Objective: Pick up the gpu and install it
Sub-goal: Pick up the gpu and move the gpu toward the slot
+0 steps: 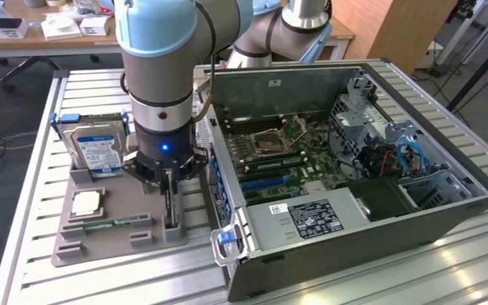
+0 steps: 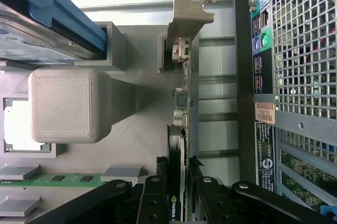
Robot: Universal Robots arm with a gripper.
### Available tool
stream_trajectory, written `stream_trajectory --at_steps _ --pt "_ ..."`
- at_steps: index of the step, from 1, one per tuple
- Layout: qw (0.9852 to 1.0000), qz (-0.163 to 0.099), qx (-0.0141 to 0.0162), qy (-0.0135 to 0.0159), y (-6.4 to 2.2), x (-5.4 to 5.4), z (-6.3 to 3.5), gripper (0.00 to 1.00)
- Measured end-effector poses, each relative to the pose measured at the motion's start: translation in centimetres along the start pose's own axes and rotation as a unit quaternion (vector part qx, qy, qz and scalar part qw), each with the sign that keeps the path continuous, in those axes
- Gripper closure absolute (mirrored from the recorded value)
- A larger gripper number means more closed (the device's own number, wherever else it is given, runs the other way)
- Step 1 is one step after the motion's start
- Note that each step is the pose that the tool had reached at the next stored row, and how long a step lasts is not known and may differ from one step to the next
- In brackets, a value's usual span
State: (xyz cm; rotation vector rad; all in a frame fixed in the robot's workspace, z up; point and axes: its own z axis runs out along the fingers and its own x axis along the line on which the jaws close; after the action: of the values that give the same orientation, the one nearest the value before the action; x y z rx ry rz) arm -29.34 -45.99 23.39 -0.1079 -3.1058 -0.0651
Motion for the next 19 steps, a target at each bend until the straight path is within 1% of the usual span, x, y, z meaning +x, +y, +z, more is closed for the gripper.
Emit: stream_trajectory --at_steps 6,10,14,19 --pt "1.0 0.0 0.0 0.0 0.0 0.0 -0.01 0.74" --pt "1.0 0.0 0.0 0.0 0.01 0.0 -0.36 0.74" --pt "1.0 0.0 0.0 0.0 0.05 0.0 -1.12 0.74" --pt "1.0 0.0 0.0 0.0 0.1 0.1 -2.51 0.74"
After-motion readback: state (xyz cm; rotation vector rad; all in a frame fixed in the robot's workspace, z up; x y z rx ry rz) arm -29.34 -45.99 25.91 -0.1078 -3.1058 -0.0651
